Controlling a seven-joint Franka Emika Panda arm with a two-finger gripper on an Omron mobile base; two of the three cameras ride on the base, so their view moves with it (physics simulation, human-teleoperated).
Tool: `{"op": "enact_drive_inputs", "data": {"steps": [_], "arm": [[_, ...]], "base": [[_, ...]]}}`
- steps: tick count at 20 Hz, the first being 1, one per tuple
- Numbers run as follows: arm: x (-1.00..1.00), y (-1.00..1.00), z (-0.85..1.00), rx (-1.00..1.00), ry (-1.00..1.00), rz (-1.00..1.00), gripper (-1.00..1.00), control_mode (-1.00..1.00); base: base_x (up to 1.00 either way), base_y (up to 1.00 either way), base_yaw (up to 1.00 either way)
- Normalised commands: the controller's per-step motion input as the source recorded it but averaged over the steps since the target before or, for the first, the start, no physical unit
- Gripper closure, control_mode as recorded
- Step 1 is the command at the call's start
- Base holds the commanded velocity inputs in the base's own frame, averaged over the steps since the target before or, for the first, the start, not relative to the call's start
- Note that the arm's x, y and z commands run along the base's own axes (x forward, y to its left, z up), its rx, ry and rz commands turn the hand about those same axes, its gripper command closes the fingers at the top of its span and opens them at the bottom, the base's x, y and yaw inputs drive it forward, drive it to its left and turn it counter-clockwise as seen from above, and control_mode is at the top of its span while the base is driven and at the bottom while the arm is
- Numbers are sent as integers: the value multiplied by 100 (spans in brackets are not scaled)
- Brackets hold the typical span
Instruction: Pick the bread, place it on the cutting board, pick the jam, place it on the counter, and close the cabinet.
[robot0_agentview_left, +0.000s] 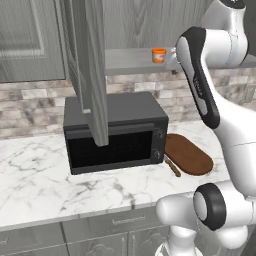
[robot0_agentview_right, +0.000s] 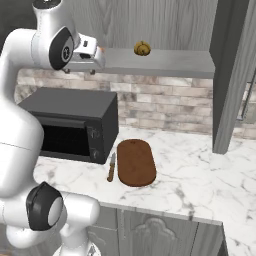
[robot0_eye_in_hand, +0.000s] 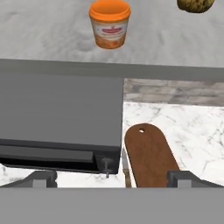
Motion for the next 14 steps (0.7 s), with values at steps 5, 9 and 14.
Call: {"op": "enact_drive_inputs", "data": {"steps": [5,9,14], "arm": [[17,-7,5,0,0,0,-100,-100],[18,0,0,0,-2,0,-100,-100],[10,0,0,0,-7,0,-100,-100]], "base": [[0,0,0],[0,0,0],[0,0,0]]}}
